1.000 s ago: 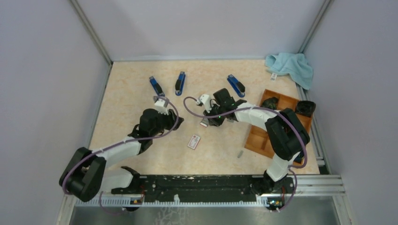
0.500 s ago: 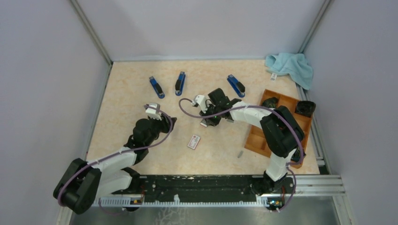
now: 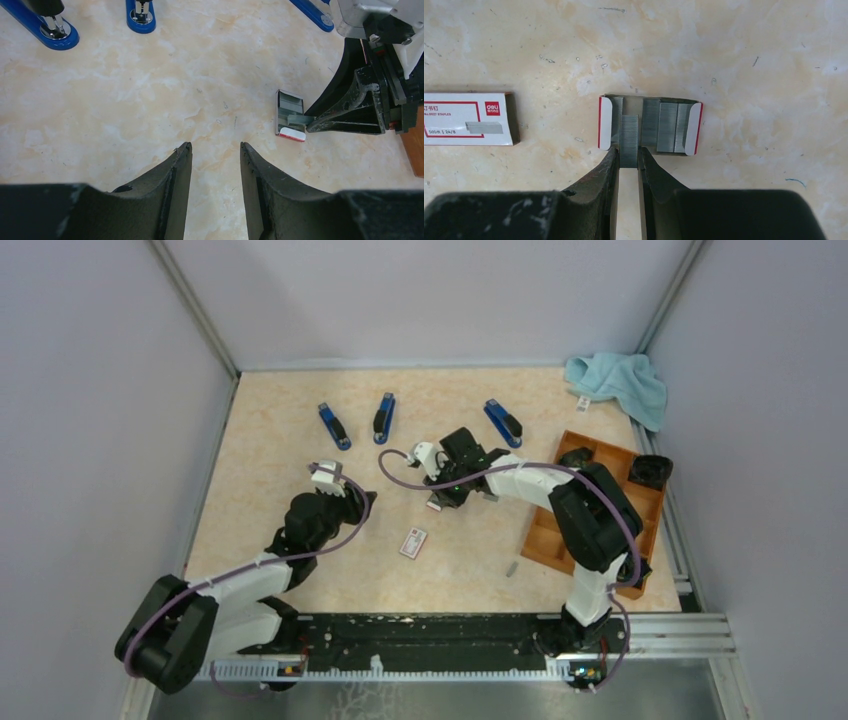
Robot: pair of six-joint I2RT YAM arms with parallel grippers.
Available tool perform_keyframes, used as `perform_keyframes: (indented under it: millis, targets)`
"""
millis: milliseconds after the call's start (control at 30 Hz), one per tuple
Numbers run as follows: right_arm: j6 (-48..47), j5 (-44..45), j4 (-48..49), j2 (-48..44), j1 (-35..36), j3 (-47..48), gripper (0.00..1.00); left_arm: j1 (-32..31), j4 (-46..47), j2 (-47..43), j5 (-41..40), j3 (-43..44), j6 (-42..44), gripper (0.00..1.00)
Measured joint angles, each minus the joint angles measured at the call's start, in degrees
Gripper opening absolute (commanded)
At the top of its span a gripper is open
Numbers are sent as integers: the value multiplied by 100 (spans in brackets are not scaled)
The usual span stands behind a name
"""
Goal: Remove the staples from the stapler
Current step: Place the staple in the staple box.
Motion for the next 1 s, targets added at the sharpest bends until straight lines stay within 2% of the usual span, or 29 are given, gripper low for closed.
perform_keyframes:
  millis: [1000]
  targets:
    - [2, 208, -74, 155, 72, 85, 11, 0, -2, 79, -2, 33, 0, 47]
